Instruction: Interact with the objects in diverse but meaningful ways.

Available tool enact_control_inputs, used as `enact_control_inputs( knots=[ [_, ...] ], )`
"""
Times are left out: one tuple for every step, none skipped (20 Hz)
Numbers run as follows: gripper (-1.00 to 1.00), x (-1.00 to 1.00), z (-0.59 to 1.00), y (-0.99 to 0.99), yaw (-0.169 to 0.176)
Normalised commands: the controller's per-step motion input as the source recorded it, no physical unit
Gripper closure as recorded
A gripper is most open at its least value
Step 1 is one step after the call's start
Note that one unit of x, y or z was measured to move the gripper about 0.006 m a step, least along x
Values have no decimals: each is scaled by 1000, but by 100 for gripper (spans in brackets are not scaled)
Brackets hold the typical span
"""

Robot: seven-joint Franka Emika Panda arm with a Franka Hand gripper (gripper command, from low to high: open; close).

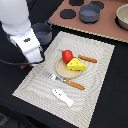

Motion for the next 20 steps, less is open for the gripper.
enact_control_inputs(
  knots=[
    [-100,-369,-283,-20,88],
    [-100,-354,-274,-14,88],
    [-100,-334,-283,0,88],
    [-100,-323,-277,0,89],
    [-100,-317,-300,0,92],
    [-100,-300,-317,0,95],
    [-100,-283,-326,0,97],
    [-100,-300,-357,0,96],
    [-100,-309,-334,0,93],
    [-100,-291,-317,0,93],
    [-100,-271,-286,0,90],
    [-100,-269,-283,0,87],
    [-100,-260,-271,0,88],
    [-100,-254,-291,0,86],
    [-100,-249,-286,0,86],
    [-100,-251,-291,0,83],
    [100,-257,-286,0,79],
    [100,-251,-283,0,79],
    [100,-234,-274,0,78],
    [100,-237,-269,0,78]
  ],
)
